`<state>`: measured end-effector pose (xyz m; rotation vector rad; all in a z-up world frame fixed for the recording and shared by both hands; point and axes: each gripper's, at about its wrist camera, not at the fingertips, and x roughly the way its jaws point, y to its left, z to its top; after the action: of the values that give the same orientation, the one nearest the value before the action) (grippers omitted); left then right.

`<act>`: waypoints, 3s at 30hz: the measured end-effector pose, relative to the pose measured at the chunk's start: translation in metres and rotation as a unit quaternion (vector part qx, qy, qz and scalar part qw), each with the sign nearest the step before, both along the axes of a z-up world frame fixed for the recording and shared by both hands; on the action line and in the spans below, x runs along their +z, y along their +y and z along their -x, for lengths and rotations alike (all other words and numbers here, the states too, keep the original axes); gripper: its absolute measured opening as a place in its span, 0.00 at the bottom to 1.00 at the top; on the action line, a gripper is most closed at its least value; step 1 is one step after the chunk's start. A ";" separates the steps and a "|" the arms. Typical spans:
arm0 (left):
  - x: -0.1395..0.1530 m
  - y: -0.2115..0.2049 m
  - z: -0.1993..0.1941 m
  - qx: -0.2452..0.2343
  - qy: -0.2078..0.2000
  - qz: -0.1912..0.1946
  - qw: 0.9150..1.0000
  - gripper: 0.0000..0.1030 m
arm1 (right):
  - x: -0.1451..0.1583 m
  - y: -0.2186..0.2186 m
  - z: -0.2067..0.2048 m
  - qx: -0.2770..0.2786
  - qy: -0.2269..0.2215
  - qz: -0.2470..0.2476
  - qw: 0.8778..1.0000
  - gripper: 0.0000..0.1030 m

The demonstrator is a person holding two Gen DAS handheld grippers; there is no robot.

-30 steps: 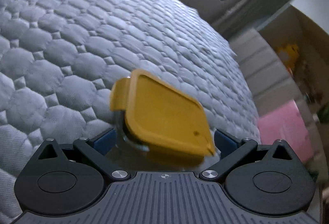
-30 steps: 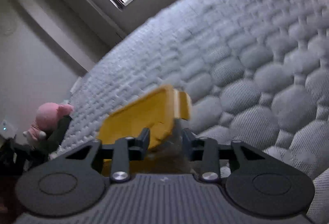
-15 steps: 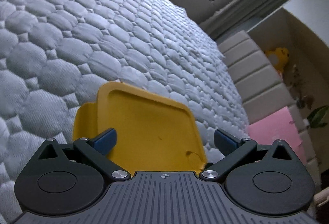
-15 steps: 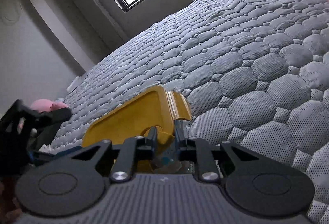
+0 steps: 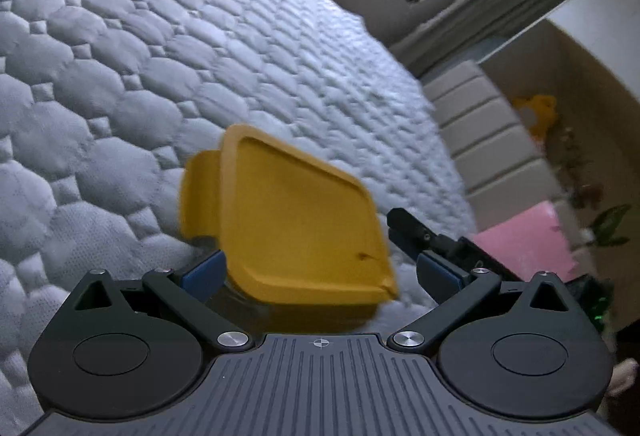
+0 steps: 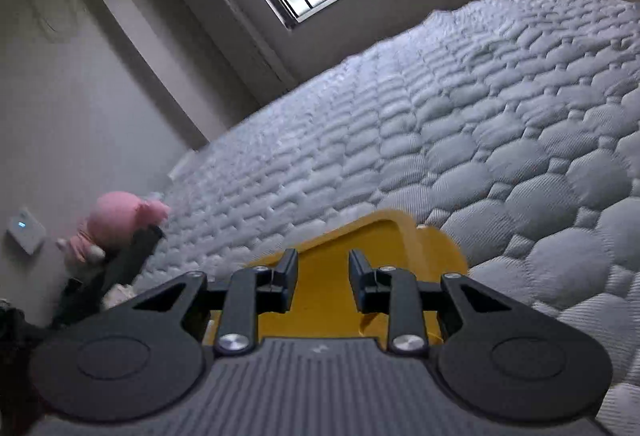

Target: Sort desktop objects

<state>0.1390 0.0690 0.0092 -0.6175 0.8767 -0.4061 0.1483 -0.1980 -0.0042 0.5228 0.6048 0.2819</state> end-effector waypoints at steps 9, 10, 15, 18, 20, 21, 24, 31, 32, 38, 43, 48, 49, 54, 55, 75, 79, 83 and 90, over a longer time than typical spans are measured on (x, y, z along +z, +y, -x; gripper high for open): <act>-0.026 -0.009 -0.049 0.000 0.008 -0.033 0.999 1.00 | -0.024 0.003 0.005 -0.016 -0.008 0.031 0.999 0.27; -0.029 -0.011 -0.053 -0.002 0.015 -0.039 0.999 1.00 | -0.023 0.002 0.004 -0.016 -0.010 0.035 0.999 0.27; -0.028 -0.002 -0.041 -0.002 0.029 -0.037 0.999 1.00 | -0.022 0.000 0.002 0.000 -0.019 0.051 0.999 0.28; 0.003 0.003 -0.018 -0.007 -0.013 -0.036 0.999 1.00 | -0.018 -0.006 0.001 0.015 -0.017 0.035 0.999 0.34; 0.026 0.002 -0.013 -0.019 -0.043 -0.008 0.999 1.00 | -0.017 -0.011 -0.001 0.014 -0.018 0.010 1.000 0.37; 0.037 0.001 -0.011 -0.025 -0.057 0.008 0.998 1.00 | -0.017 -0.013 -0.003 0.010 -0.017 0.002 1.000 0.39; 0.047 -0.020 -0.029 -0.058 -0.075 0.022 0.995 1.00 | -0.022 -0.016 -0.008 0.001 -0.006 -0.012 1.000 0.39; -0.001 -0.041 -0.068 -0.052 0.006 -0.010 0.999 1.00 | -0.022 -0.013 -0.005 0.009 -0.003 0.003 1.000 0.38; -0.004 -0.038 -0.065 -0.052 0.002 -0.008 0.999 1.00 | -0.020 -0.012 -0.004 0.014 -0.001 0.009 1.000 0.38; -0.006 -0.031 -0.042 -0.044 0.000 -0.012 0.999 1.00 | -0.013 -0.002 -0.007 0.037 0.005 0.065 0.997 0.35; -0.009 -0.022 -0.036 -0.034 0.014 0.027 0.999 1.00 | -0.015 -0.001 -0.017 0.043 -0.006 0.078 0.996 0.35; -0.014 -0.019 -0.035 -0.034 0.015 0.041 0.998 1.00 | -0.013 0.001 -0.019 0.040 -0.004 0.084 0.996 0.35; -0.014 -0.020 -0.034 -0.032 0.013 0.040 0.999 1.00 | -0.013 0.003 -0.017 0.040 -0.006 0.091 0.995 0.35; -0.013 -0.022 -0.032 -0.025 0.010 0.036 0.999 1.00 | -0.017 0.015 -0.010 0.034 -0.035 0.134 0.990 0.35; -0.013 -0.022 -0.031 -0.024 0.011 0.037 0.999 1.00 | -0.017 0.018 -0.009 0.035 -0.040 0.145 0.988 0.35; 0.032 -0.044 0.122 0.016 -0.044 -0.235 0.971 1.00 | 0.026 -0.029 0.133 0.002 0.033 0.080 0.996 1.00; 0.008 -0.045 0.136 0.020 -0.018 -0.238 0.971 1.00 | 0.008 -0.017 0.156 0.000 0.073 0.095 0.993 0.99; -0.005 -0.033 0.142 0.022 0.010 -0.191 0.981 1.00 | 0.006 -0.004 0.173 -0.001 0.044 0.112 0.993 1.00; -0.002 -0.001 0.119 -0.017 0.041 -0.006 0.999 1.00 | 0.014 -0.025 0.147 0.014 -0.022 -0.053 0.998 0.55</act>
<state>0.0203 0.0680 0.0073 -0.6121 0.9691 -0.4087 0.0010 -0.2229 0.0099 0.6095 0.5569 0.3528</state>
